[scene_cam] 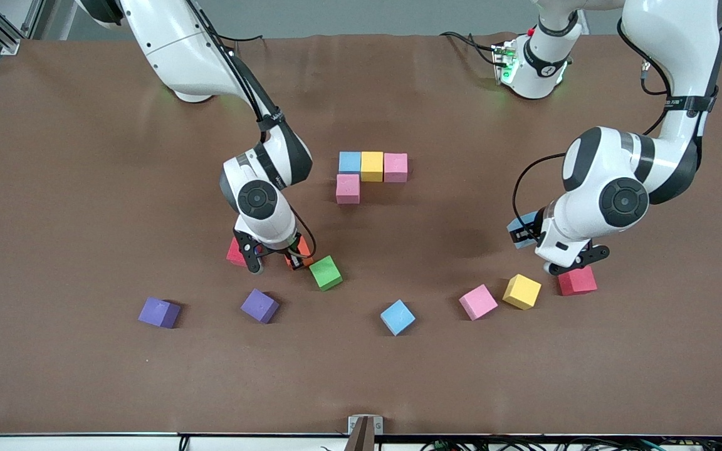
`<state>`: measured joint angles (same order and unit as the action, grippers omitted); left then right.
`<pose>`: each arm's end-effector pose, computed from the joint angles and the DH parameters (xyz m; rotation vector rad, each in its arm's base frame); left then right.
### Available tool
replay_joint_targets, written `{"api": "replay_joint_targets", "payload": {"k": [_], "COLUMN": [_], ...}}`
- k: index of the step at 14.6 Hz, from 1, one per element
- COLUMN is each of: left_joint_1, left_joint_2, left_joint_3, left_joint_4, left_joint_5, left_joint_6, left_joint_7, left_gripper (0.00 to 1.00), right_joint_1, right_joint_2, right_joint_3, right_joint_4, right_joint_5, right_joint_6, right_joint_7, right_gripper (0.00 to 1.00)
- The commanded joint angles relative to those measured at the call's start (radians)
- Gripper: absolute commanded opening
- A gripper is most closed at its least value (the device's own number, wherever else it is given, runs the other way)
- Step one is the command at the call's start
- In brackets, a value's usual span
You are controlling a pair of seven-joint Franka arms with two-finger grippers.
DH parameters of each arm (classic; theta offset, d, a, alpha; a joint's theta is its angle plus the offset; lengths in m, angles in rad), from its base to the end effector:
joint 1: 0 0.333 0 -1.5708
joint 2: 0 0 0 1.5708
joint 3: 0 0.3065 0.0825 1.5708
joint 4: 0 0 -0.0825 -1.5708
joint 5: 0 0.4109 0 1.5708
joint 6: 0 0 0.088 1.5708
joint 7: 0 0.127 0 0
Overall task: Arrange 11 blocks into digit 3
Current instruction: 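Carry the orange cube to the figure with the right gripper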
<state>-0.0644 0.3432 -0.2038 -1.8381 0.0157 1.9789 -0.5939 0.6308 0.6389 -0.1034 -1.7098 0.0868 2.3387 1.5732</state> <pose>0.6048 -0.1606 0.2879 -3.0545 -0.4975 0.3112 0.5901 0.3515 0.1744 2.6856 -1.6212 -0.0052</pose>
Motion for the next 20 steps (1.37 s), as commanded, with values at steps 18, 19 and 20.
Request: {"api": "replay_joint_targets", "payload": {"k": [18, 19, 20], "left_joint_1": [-0.006, -0.005, -0.003], "left_joint_2": [0.005, 0.003, 0.003], "left_joint_3": [0.001, 0.001, 0.001], "left_joint_4": [0.016, 0.014, 0.014], "left_joint_5": [0.001, 0.001, 0.001], "left_joint_6": [-0.017, -0.017, -0.018], "left_joint_7": [-0.015, -0.015, -0.014], "left_gripper": [0.2, 0.2, 0.2], "right_joint_1": [0.078, 0.082, 0.087], "right_joint_2": [-0.076, -0.073, -0.07], "right_joint_3": [0.122, 0.122, 0.122], "right_joint_4": [0.016, 0.018, 0.018], "right_joint_5": [-0.159, -0.165, -0.165], "right_joint_6": [-0.124, -0.118, -0.099], "right_joint_7": [-0.86, -0.869, -0.871], "right_gripper": [0.0, 0.0, 0.0]}}
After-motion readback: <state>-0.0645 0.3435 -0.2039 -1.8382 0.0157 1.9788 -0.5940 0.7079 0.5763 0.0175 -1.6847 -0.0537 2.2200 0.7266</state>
